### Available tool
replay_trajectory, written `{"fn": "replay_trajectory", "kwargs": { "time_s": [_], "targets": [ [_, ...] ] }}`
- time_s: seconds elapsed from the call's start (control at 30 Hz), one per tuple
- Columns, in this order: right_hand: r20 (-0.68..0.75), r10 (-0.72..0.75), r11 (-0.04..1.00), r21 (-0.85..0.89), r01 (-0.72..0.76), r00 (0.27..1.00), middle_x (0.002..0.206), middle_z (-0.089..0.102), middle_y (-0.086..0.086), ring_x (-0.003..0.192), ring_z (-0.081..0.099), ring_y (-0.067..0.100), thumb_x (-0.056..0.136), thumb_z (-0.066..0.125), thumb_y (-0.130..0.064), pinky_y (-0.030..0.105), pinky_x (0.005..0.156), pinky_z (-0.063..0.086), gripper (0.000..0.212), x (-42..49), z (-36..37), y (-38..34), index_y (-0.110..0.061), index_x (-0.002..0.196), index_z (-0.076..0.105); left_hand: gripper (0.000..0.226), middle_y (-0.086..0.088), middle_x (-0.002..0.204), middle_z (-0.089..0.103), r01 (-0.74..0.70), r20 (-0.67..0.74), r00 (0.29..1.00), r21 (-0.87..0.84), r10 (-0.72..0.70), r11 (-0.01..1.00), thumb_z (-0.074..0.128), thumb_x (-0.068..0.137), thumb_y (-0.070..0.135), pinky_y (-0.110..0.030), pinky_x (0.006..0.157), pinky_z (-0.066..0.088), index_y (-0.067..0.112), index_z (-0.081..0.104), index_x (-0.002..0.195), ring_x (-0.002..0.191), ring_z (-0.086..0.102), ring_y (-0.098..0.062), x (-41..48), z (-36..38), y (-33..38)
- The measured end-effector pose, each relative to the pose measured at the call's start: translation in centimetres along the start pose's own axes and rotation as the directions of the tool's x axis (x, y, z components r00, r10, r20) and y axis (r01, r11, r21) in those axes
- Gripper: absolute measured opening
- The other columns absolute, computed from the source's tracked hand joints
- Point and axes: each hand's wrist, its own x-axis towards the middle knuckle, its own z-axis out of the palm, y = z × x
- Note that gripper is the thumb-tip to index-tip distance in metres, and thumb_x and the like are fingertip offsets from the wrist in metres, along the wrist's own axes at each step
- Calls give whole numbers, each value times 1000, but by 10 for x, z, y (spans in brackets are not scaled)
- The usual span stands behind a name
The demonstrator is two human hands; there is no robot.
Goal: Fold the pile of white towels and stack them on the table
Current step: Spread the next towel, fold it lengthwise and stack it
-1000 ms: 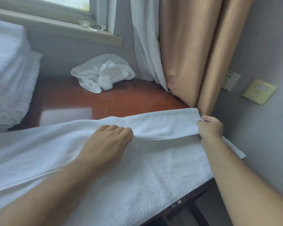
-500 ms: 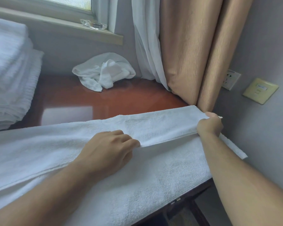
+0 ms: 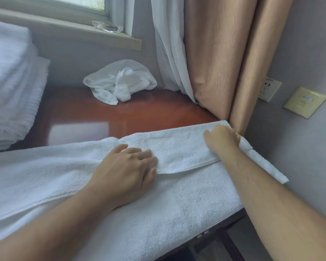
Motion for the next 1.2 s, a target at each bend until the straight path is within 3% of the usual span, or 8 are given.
{"fn": "replay_trajectory", "kwargs": {
  "time_s": [0.07,0.2,0.47,0.67,0.83,0.97,1.07,1.2],
  "targets": [
    [251,51,999,-32,-44,967,159,31,15,146,25,38,97,23,-63,50,116,21,79,-2,10,-16,-10,153,36,49,14,119,65,7,26,1000,20,-7,1000,25,96,55,-42,105,39,34,64,116,112,62,-13,1,-2,1],
    [249,4,1000,-31,4,968,170,-1,8,155,-3,36,97,15,-68,51,124,1,87,7,24,-16,-11,162,5,52,7,123,69,-14,24,1000,65,13,998,37,93,56,-46,102,47,26,69,120,112,66,-20,-2,-6,2],
    [130,-26,992,-121,42,991,136,52,8,125,43,32,98,32,-33,50,109,28,44,-14,8,-45,-13,129,58,43,11,122,67,1,54,998,144,-9,990,51,89,50,-40,101,47,28,66,123,118,61,-19,-25,-23,-13],
    [62,-610,747,376,548,790,141,53,6,131,42,29,96,50,-32,38,106,35,42,-139,5,-154,-14,132,60,54,8,133,64,219,50,971,193,-232,956,56,83,47,-38,98,49,29,60,134,119,61,-21,-119,-76,-76],
    [118,-893,446,347,825,434,143,48,5,139,36,26,99,47,-50,42,117,25,51,-239,10,-197,-19,139,53,57,19,145,51,510,67,852,114,-519,852,36,93,65,-35,108,36,38,56,139,135,45,-10,-210,-102,-115],
    [246,-931,332,261,906,270,170,-1,2,156,-9,21,97,26,-69,45,126,-5,78,-264,21,-192,-27,161,13,31,14,127,60,738,-145,629,-198,-764,645,48,103,40,-25,97,37,31,63,129,123,51,-11,-236,-101,-131],
    [190,-954,286,326,901,234,169,9,0,156,2,18,97,38,-67,40,126,2,73,-261,17,-190,-29,158,26,28,24,95,60,826,-99,446,-337,-890,451,53,97,50,-17,72,38,31,65,114,93,58,-4,-220,-109,-136],
    [-30,-951,297,207,932,309,144,52,-2,136,40,21,97,54,-53,39,110,31,46,-245,11,-184,-25,133,63,30,9,93,60,824,-37,391,-431,-920,367,75,86,40,-22,67,43,25,63,110,85,60,-12,-197,-111,-145]
  ]
}}
